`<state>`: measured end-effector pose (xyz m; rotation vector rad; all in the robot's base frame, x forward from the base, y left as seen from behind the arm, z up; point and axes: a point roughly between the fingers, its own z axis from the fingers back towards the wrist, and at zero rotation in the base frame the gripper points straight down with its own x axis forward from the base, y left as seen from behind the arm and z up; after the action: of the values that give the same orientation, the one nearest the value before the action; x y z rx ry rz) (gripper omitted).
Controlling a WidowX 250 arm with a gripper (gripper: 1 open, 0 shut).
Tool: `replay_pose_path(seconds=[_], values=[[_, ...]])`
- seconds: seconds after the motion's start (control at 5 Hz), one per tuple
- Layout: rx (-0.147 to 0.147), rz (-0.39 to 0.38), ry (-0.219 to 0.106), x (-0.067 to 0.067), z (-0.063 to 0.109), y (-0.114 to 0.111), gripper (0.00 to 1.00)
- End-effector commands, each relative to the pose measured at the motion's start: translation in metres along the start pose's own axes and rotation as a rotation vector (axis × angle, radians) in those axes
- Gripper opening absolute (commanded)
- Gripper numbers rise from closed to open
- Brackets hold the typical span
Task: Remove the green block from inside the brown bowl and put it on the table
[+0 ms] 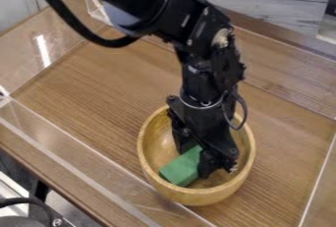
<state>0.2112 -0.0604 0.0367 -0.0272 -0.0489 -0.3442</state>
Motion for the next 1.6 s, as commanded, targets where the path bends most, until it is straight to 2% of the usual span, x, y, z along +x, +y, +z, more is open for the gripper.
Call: replay_pose_path(seconds=[0.0,1.4], values=[[0.009,-0.007,-0.043,0.011,0.012,0.001,0.00],[0.021,0.011,-0.017,0.010,0.043,0.008,0.00]])
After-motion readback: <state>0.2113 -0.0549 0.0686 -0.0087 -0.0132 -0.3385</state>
